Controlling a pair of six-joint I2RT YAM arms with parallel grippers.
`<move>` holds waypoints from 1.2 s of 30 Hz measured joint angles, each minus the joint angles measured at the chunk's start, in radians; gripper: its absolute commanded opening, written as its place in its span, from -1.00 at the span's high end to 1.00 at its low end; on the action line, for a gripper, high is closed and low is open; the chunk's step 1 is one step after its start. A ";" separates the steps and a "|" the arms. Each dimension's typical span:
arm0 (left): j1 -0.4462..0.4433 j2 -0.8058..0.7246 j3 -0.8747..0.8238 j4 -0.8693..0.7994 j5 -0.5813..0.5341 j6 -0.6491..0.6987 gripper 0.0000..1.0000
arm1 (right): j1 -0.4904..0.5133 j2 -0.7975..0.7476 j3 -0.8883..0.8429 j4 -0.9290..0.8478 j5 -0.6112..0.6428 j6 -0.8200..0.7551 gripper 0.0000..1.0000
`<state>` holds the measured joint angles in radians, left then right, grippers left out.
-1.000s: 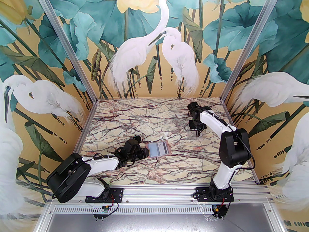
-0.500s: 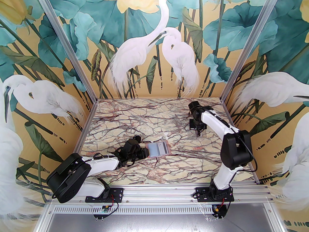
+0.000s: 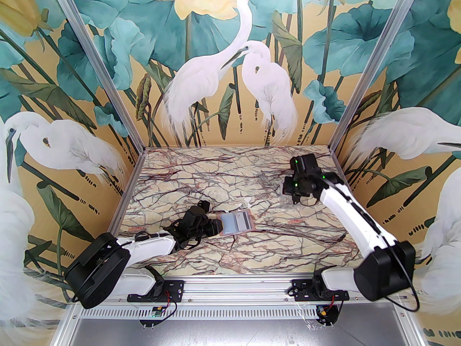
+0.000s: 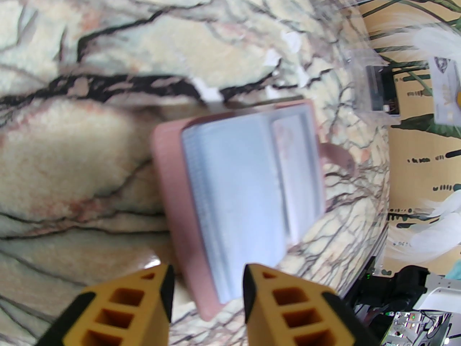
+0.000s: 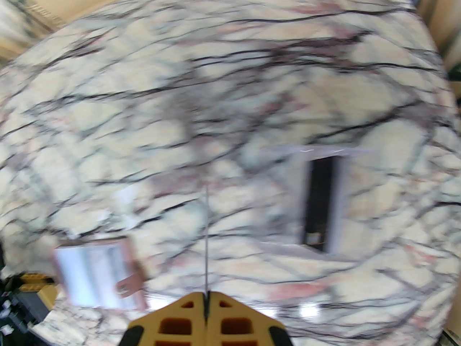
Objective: Put the credit cards into the card holder
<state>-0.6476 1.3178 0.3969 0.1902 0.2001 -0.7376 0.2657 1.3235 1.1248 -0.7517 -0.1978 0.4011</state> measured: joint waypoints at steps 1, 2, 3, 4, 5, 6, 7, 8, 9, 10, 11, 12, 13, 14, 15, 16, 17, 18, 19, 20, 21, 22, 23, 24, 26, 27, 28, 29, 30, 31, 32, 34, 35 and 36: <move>0.000 -0.008 0.000 0.000 0.004 -0.003 0.20 | 0.012 -0.013 -0.031 0.034 -0.037 0.014 1.00; 0.000 -0.013 0.000 0.000 0.010 -0.004 0.20 | 0.028 -0.019 -0.058 0.066 -0.071 0.028 1.00; 0.000 -0.017 0.000 0.000 0.016 -0.005 0.20 | 0.048 -0.021 -0.082 0.103 -0.101 0.042 1.00; 0.000 -0.017 0.002 -0.001 0.024 -0.007 0.20 | 0.074 -0.021 -0.107 0.143 -0.127 0.058 1.00; 0.000 -0.016 0.004 -0.005 0.033 -0.008 0.21 | 0.097 -0.019 -0.127 0.177 -0.145 0.073 1.00; 0.000 -0.016 0.008 -0.009 0.043 -0.011 0.22 | 0.122 -0.016 -0.147 0.212 -0.164 0.087 1.00; 0.000 -0.015 0.016 -0.015 0.052 -0.011 0.23 | 0.148 -0.010 -0.163 0.243 -0.177 0.101 1.00; 0.000 -0.012 0.024 -0.017 0.060 -0.012 0.24 | 0.169 -0.002 -0.174 0.269 -0.186 0.113 1.00; 0.000 -0.008 0.035 -0.018 0.066 -0.011 0.27 | 0.196 0.012 -0.185 0.301 -0.195 0.129 1.00; 0.000 -0.002 0.047 -0.018 0.069 -0.012 0.28 | 0.222 0.029 -0.195 0.334 -0.200 0.142 1.00; 0.000 0.003 0.056 -0.016 0.072 -0.012 0.29 | 0.238 0.043 -0.202 0.357 -0.201 0.151 1.00; 0.000 0.011 0.065 -0.015 0.076 -0.012 0.30 | 0.260 0.066 -0.210 0.386 -0.203 0.163 1.00; 0.000 0.021 0.072 -0.013 0.080 -0.012 0.30 | 0.278 0.088 -0.218 0.410 -0.204 0.175 1.00; 0.000 0.032 0.076 -0.009 0.084 -0.012 0.31 | 0.289 0.104 -0.224 0.429 -0.204 0.183 1.00; 0.000 0.047 0.080 -0.005 0.089 -0.013 0.31 | 0.303 0.124 -0.233 0.451 -0.204 0.194 1.00; 0.000 0.064 0.083 -0.004 0.094 -0.015 0.32 | 0.317 0.145 -0.241 0.470 -0.203 0.203 1.00; 0.000 0.077 0.084 0.000 0.095 -0.015 0.32 | 0.327 0.159 -0.246 0.483 -0.203 0.209 1.00; 0.000 0.090 0.084 0.001 0.097 -0.015 0.32 | 0.338 0.176 -0.250 0.496 -0.202 0.217 1.00; 0.000 0.103 0.084 0.002 0.098 -0.016 0.33 | 0.348 0.192 -0.254 0.514 -0.202 0.225 1.00; 0.000 0.116 0.084 0.002 0.099 -0.016 0.33 | 0.357 0.205 -0.261 0.533 -0.202 0.233 1.00; 0.000 0.125 0.084 0.003 0.099 -0.016 0.34 | 0.364 0.213 -0.266 0.546 -0.202 0.237 1.00; 0.000 0.134 0.084 0.005 0.099 -0.019 0.34 | 0.371 0.222 -0.275 0.563 -0.203 0.245 1.00; 0.000 0.144 0.084 0.006 0.099 -0.022 0.34 | 0.377 0.227 -0.284 0.579 -0.203 0.255 1.00; 0.000 0.150 0.084 0.008 0.099 -0.023 0.35 | 0.381 0.232 -0.293 0.594 -0.203 0.261 1.00; 0.000 0.154 0.084 0.010 0.099 -0.023 0.35 | 0.390 0.238 -0.311 0.615 -0.201 0.271 1.00; 0.000 0.154 0.084 0.010 0.098 -0.023 0.35 | 0.391 0.240 -0.316 0.620 -0.199 0.276 1.00; 0.000 0.154 0.084 0.010 0.098 -0.023 0.35 | 0.396 0.242 -0.322 0.629 -0.198 0.281 1.00; 0.000 0.154 0.084 0.010 0.098 -0.023 0.35 | 0.396 0.242 -0.327 0.636 -0.196 0.284 1.00; 0.000 0.154 0.084 0.010 0.098 -0.023 0.35 | 0.396 0.242 -0.331 0.642 -0.195 0.285 1.00; 0.000 0.154 0.084 0.010 0.098 -0.023 0.35 | 0.396 0.242 -0.335 0.651 -0.195 0.287 1.00; 0.000 0.154 0.084 0.010 0.097 -0.023 0.35 | 0.396 0.243 -0.339 0.661 -0.195 0.288 1.00; 0.000 0.155 0.084 0.010 0.093 -0.024 0.35 | 0.396 0.246 -0.347 0.679 -0.195 0.296 1.00; 0.000 0.155 0.084 0.010 0.092 -0.024 0.36 | 0.396 0.250 -0.352 0.690 -0.195 0.300 1.00; 0.000 0.156 0.084 0.010 0.090 -0.024 0.36 | 0.396 0.254 -0.355 0.698 -0.195 0.304 1.00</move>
<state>-0.6476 1.4742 0.4805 0.2001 0.2905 -0.7616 0.6621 1.5772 0.7696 -0.0532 -0.3927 0.7052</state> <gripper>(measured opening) 0.324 0.060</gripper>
